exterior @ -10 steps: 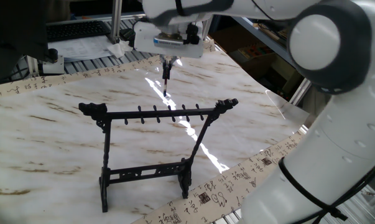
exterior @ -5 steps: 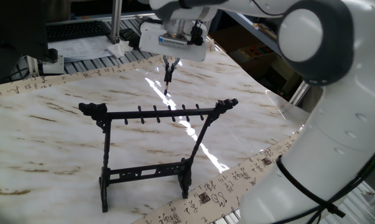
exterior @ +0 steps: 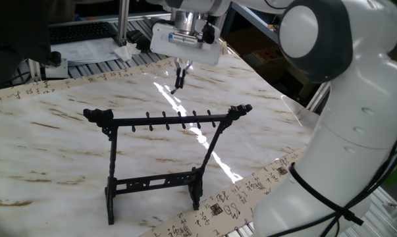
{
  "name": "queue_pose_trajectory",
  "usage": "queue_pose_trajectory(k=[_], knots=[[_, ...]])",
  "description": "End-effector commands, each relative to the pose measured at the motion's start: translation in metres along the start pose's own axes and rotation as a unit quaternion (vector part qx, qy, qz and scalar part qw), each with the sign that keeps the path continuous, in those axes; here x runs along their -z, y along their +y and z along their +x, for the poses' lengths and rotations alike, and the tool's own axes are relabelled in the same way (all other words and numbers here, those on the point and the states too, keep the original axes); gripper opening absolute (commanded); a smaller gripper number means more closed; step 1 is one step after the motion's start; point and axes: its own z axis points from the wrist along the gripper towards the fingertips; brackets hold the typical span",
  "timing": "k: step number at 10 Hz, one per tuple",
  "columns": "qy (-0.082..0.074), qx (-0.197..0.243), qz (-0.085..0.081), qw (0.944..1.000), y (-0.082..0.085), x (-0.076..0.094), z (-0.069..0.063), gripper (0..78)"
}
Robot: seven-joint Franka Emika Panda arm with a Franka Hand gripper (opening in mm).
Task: Place the brush on the pen rack
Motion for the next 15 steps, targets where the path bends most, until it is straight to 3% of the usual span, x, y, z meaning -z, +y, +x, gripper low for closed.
queue_pose_trajectory(k=[1,2,3,4,7,8,9,11,15], knots=[[0.006,-0.036,0.003,0.9993,-0.009,-0.009,0.019,1.1],[0.010,-0.038,0.003,0.9992,-0.010,-0.009,0.020,1.1],[0.032,-0.048,0.003,0.9983,-0.012,-0.008,0.021,1.1],[0.044,-0.061,-0.001,0.9972,-0.014,-0.006,0.023,1.1],[0.061,-0.091,-0.004,0.9939,-0.018,-0.002,0.029,1.1],[0.078,-0.093,-0.011,0.9926,-0.021,0.001,0.033,1.1],[0.082,-0.093,-0.012,0.9922,-0.022,0.001,0.034,1.1],[0.096,-0.120,-0.011,0.9881,-0.017,0.003,0.055,1.1],[0.101,-0.103,-0.018,0.9894,-0.015,0.003,0.072,1.1]])
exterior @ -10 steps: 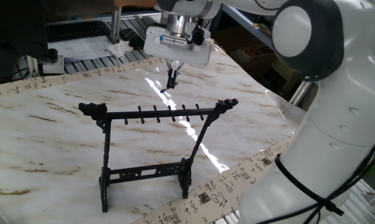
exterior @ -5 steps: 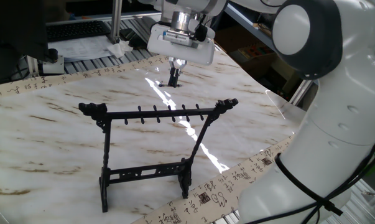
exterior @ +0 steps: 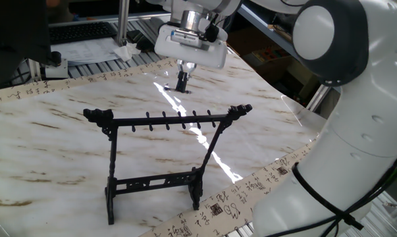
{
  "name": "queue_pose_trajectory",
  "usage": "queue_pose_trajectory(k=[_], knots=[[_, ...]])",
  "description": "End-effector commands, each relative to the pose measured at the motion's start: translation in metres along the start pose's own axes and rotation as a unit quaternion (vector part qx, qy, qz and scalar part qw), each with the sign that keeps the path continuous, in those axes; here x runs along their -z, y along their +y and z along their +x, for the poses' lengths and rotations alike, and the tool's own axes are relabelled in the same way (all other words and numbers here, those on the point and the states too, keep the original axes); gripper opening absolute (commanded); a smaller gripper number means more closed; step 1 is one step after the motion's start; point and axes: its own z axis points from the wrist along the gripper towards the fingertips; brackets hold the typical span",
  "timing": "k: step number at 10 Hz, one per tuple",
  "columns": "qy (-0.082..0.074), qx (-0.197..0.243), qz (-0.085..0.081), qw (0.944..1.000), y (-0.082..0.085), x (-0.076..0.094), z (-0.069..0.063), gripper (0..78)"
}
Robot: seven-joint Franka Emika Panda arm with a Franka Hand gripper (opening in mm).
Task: Place the brush on the pen rack
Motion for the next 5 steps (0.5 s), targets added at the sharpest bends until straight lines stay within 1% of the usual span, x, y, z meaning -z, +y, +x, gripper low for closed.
queue_pose_trajectory(k=[1,2,3,5], knots=[[0.016,0.010,-0.008,0.9998,-0.005,-0.001,0.026,1.1],[0.014,0.013,-0.007,0.9998,-0.006,-0.002,0.031,1.1],[0.012,0.012,-0.008,0.9998,-0.006,-0.005,0.041,1.1],[0.010,0.010,-0.007,0.9999,-0.005,-0.009,0.050,1.1]])
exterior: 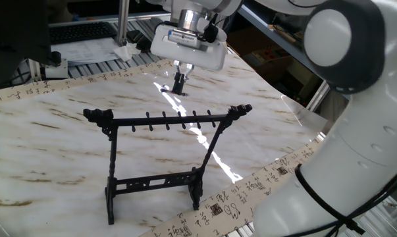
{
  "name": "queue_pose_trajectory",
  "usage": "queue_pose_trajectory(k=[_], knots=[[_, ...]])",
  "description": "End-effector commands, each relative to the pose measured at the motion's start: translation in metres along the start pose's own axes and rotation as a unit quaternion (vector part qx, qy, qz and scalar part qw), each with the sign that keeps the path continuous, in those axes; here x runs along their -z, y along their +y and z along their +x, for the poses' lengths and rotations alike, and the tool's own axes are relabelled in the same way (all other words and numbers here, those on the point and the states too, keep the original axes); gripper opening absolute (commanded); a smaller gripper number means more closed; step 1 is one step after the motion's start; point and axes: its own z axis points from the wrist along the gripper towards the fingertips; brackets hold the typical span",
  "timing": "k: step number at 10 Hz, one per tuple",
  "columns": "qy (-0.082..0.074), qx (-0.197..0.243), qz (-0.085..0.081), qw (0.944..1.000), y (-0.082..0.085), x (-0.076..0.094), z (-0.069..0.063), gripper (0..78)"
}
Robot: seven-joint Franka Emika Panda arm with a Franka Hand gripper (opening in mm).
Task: Place the brush on the pen rack
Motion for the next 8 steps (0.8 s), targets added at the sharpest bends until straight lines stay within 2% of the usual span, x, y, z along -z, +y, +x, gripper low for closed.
queue_pose_trajectory(k=[1,5,8], knots=[[-0.001,0.005,-0.001,1.0000,0.001,-0.005,0.018,1.1],[-0.001,0.022,-0.001,0.9998,-0.001,-0.007,0.026,1.1],[-0.009,0.042,0.003,0.9991,0.000,-0.012,0.031,1.1]])
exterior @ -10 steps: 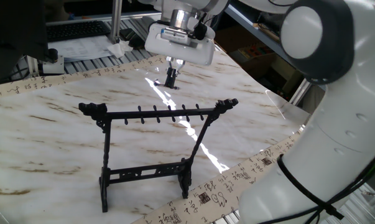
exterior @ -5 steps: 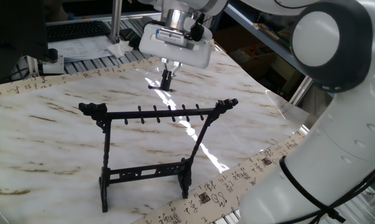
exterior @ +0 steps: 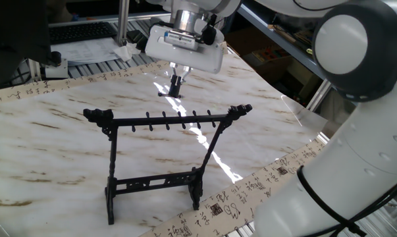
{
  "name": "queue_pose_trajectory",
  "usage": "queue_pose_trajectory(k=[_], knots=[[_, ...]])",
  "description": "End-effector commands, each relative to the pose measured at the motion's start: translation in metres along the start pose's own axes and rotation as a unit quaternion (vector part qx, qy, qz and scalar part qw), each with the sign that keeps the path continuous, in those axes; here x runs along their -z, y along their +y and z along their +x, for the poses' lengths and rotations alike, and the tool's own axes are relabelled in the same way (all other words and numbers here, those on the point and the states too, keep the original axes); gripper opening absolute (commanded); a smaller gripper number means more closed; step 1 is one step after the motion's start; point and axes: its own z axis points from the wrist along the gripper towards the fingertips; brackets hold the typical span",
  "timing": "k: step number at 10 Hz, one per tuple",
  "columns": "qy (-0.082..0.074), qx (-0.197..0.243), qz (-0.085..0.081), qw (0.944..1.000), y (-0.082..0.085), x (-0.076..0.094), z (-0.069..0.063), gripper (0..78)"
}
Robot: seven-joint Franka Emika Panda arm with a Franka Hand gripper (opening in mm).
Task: Place the brush on the pen rack
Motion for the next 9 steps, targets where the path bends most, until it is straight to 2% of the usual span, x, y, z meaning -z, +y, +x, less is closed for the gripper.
queue_pose_trajectory(k=[1,3,8,9], knots=[[-0.014,0.015,0.004,0.9998,0.003,-0.006,0.006,1.1],[-0.033,0.027,0.017,0.9989,0.003,-0.010,0.013,1.1],[-0.043,0.049,0.026,0.9975,0.001,-0.014,0.016,1.1],[-0.049,0.052,0.028,0.9970,-0.001,-0.017,0.018,1.1]])
